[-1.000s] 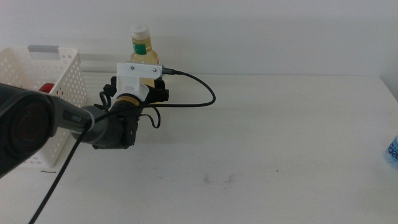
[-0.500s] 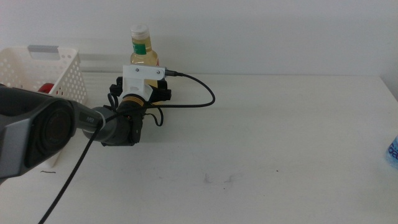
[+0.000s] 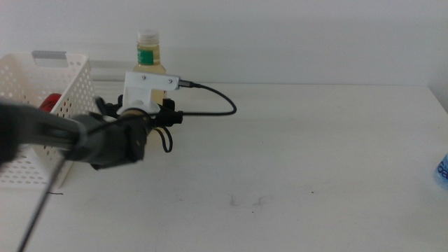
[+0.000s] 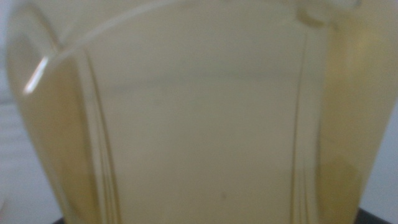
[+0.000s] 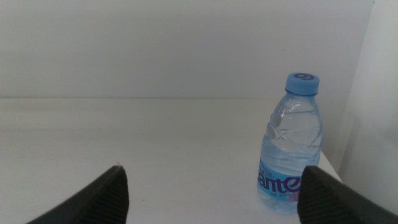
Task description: Use arms to grab the bottles and put them into the dustbin to the left of the table.
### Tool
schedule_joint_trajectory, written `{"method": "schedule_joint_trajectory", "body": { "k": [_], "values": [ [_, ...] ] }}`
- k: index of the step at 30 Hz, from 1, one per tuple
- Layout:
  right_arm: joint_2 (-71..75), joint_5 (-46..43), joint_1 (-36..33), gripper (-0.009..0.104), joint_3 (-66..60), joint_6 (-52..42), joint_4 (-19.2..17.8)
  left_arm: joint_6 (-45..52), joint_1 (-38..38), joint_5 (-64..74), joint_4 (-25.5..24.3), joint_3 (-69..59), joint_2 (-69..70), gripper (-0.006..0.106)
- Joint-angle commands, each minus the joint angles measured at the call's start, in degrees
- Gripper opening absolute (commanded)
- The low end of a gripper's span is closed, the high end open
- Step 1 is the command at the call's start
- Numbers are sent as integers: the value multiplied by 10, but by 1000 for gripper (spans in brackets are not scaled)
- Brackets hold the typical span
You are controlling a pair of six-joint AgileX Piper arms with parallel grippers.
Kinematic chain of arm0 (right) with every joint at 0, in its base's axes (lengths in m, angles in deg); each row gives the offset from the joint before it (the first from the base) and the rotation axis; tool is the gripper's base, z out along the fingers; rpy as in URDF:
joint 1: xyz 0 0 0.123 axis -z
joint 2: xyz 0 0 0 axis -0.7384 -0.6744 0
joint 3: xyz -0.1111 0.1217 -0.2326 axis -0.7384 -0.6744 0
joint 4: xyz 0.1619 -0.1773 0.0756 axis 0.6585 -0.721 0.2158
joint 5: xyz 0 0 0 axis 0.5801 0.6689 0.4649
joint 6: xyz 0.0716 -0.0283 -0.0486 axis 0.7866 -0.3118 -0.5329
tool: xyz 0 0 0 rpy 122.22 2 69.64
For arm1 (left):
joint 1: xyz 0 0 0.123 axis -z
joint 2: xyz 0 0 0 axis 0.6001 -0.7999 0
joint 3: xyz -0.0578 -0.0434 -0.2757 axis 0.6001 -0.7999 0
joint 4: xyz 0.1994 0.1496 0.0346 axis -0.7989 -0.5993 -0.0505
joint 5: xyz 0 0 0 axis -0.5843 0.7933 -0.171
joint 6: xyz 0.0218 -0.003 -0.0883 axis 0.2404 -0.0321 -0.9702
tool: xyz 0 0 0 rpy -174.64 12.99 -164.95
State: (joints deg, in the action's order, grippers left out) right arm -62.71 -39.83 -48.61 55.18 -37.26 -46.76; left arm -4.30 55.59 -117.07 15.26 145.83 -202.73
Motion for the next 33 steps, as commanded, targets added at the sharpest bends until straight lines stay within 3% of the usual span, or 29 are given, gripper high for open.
{"method": "schedule_joint_trajectory", "body": {
  "k": [1, 3, 5, 10, 15, 18, 23, 25, 30, 33],
  "values": [
    [2, -6, 3, 93, -2, -1, -6, 72, 14, 59, 52, -29, 112, -2],
    [2, -6, 3, 93, -2, -1, -6, 133, 15, 186, 113, -41, 183, -2],
    [2, -6, 3, 93, -2, -1, -6, 169, 11, 285, 133, -42, 236, -2],
    [2, -6, 3, 93, -2, -1, -6, 188, 7, 377, 115, -42, 334, -1],
    [2, -6, 3, 93, -2, -1, -6, 188, 6, 423, 105, -42, 378, 8],
    [2, -6, 3, 93, -2, -1, -6, 154, -13, 485, 79, -34, 385, 15],
    [2, -6, 3, 93, -2, -1, -6, -52, -92, 716, -112, 78, 377, 26],
    [2, -6, 3, 93, -2, -1, -6, -87, -148, 814, -158, 154, 360, 28],
    [2, -6, 3, 93, -2, -1, -6, -19, -262, 1013, -145, 306, 289, 29],
    [2, -6, 3, 93, -2, -1, -6, 11, -308, 1041, -121, 362, 244, 29]
  ]
}}
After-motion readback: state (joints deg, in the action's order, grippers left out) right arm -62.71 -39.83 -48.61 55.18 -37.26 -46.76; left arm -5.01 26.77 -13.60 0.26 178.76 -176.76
